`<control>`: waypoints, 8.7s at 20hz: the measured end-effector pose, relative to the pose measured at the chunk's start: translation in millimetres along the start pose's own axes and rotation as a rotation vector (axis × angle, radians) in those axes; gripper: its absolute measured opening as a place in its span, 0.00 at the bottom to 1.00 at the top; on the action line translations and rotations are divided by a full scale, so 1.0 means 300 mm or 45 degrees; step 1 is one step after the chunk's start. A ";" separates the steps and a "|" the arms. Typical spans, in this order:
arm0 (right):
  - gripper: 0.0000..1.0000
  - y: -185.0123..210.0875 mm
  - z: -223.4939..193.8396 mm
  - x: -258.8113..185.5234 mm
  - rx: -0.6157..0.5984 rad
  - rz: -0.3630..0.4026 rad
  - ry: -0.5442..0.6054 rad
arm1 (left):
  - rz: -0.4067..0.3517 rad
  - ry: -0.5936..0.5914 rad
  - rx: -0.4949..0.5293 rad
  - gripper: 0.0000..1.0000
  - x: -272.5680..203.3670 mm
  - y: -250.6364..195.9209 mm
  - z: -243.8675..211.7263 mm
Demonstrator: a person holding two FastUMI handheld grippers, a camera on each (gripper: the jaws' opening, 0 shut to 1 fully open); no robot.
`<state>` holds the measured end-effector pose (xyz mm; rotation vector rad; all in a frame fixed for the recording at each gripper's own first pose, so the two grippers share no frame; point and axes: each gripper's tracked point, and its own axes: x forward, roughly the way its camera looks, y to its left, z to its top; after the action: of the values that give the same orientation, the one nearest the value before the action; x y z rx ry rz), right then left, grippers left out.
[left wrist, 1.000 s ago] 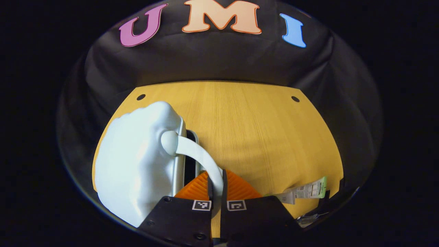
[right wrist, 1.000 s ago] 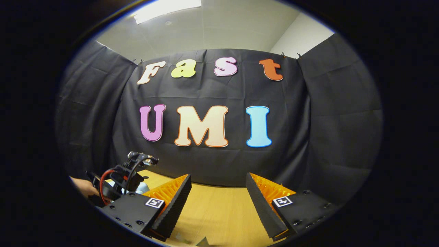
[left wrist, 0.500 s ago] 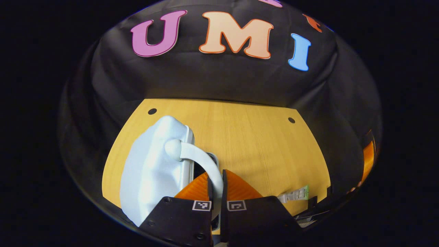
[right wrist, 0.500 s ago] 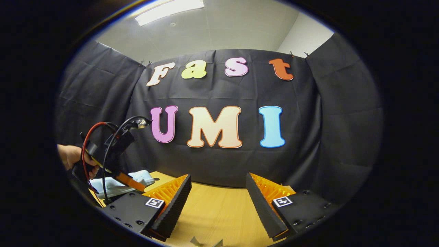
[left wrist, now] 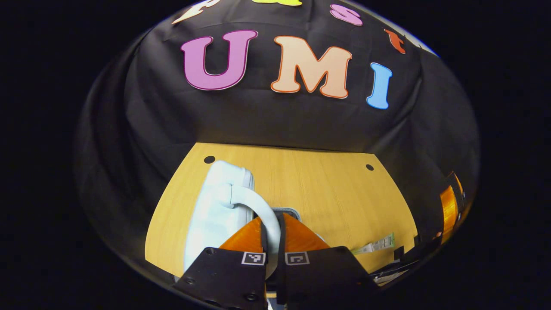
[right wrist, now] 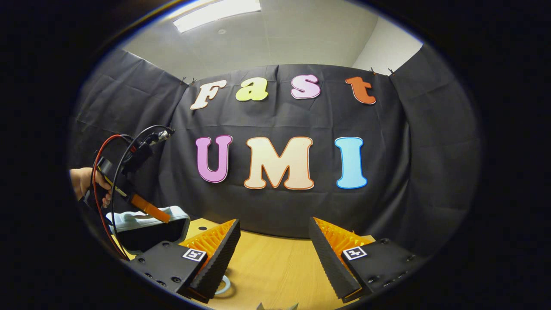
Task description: First open the suitcase, pack the skin care products into it, and then close the suitcase.
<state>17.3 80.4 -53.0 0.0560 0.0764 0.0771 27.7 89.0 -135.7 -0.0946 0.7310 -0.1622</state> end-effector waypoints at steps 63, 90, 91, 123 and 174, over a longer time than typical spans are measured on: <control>0.98 0.049 0.111 0.122 -0.041 -0.058 -0.066 | 0.683 -0.796 -0.154 0.95 -0.314 0.782 0.189; 0.98 -0.411 0.101 -0.092 0.092 -0.083 -0.114 | 0.131 -0.768 0.106 0.94 -0.086 -0.520 -0.017; 0.98 -0.415 0.101 -0.100 0.083 -0.078 -0.112 | 0.104 -0.739 0.120 0.94 -0.065 -0.552 -0.047; 0.99 -0.404 -0.043 -0.202 -0.013 0.057 0.050 | -0.111 0.027 0.080 0.14 0.456 -0.776 -0.829; 0.24 0.096 -0.723 -0.146 0.057 0.266 0.680 | 0.201 0.228 -0.004 0.11 0.085 -0.030 -0.639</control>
<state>-45.4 117.3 -263.8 0.0873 0.6065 0.2981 -83.2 69.9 -293.3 -0.0248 0.9139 -0.0183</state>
